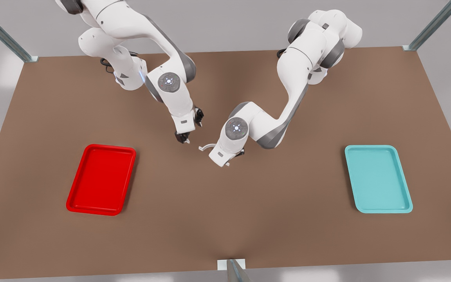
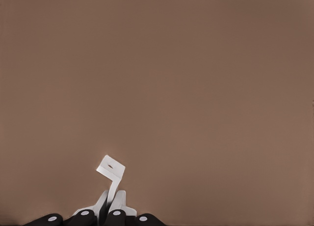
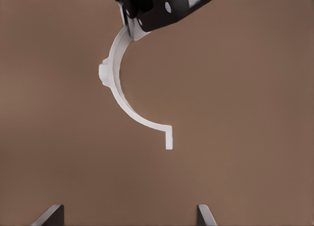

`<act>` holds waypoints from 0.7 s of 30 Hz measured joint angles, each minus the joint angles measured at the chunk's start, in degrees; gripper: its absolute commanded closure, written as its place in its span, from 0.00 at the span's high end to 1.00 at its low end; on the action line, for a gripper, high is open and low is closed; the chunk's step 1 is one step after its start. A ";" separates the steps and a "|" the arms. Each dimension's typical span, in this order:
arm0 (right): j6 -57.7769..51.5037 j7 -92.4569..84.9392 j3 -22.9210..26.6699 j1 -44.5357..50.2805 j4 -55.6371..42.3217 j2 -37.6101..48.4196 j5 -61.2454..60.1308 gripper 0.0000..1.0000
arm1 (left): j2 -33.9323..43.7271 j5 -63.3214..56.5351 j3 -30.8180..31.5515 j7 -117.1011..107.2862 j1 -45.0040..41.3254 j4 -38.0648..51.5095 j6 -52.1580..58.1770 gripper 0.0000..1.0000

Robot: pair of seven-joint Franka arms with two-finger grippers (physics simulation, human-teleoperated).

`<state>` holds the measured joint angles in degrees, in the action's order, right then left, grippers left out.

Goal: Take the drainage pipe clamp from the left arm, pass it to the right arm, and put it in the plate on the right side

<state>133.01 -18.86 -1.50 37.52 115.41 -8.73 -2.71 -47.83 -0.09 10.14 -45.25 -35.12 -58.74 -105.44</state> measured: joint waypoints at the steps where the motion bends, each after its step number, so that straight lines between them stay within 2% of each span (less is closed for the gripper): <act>1: 1.26 -1.22 0.00 -0.21 0.01 -0.17 0.02 1.00 | 0.01 0.28 0.07 -1.02 -0.03 0.00 0.11 0.21; 8: 6.19 -10.42 0.00 -0.06 -0.03 -1.40 0.07 1.00 | 0.01 1.15 0.20 -5.94 -0.04 0.00 1.19 0.21; 21: 8.27 -23.27 0.00 0.31 -3.41 -6.57 0.42 1.00 | 0.01 2.01 0.18 -11.36 -0.04 0.09 1.53 0.21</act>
<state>141.28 -42.13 -1.49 37.82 112.01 -15.30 -2.30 -47.82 1.92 10.32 -56.60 -35.15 -58.65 -103.91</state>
